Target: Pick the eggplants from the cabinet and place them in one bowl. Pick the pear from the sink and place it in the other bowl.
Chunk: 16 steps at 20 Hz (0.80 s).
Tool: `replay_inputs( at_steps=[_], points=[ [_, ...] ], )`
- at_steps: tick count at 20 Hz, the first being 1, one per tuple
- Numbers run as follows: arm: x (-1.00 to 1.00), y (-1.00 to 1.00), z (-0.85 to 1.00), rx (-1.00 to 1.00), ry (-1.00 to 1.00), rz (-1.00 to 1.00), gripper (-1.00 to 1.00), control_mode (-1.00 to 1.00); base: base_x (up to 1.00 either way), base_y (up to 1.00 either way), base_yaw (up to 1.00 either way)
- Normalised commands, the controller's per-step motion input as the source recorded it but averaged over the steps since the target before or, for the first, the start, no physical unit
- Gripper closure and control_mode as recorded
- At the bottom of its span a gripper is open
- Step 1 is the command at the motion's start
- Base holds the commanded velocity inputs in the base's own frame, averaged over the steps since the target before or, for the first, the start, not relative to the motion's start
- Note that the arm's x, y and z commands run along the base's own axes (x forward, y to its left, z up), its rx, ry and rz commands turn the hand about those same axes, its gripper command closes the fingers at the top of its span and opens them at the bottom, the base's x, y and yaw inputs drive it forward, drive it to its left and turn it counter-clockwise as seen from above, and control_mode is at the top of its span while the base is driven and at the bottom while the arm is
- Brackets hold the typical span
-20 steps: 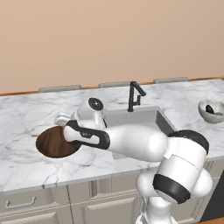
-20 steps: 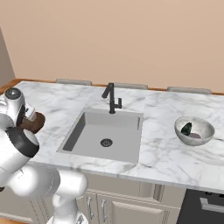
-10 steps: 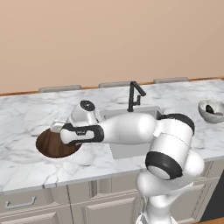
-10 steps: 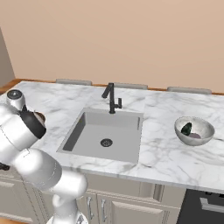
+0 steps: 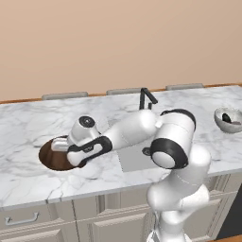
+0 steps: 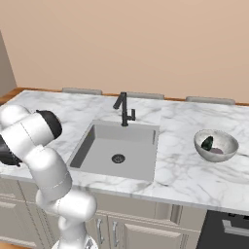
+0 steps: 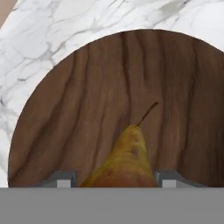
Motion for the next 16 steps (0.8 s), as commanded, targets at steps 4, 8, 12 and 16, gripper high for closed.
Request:
replay_inputs(
  at_steps=[4, 8, 12, 16],
  points=[
    [0.34, 0.19, -0.29, -0.06, 0.0, 0.0, 1.0, -1.0, 0.0, 0.0, 0.0],
    [0.36, 0.23, -0.12, -0.02, 0.0, 0.0, 1.0, -1.0, 0.0, 0.0, 0.0],
    [0.31, 0.43, -0.14, -0.02, 0.0, 0.0, -1.0, -1.0, 0.0, 0.0, 0.0],
    [0.16, 0.47, -0.16, -0.03, 0.0, 0.0, -1.0, -1.0, 0.0, 0.0, 0.0]
  ],
)
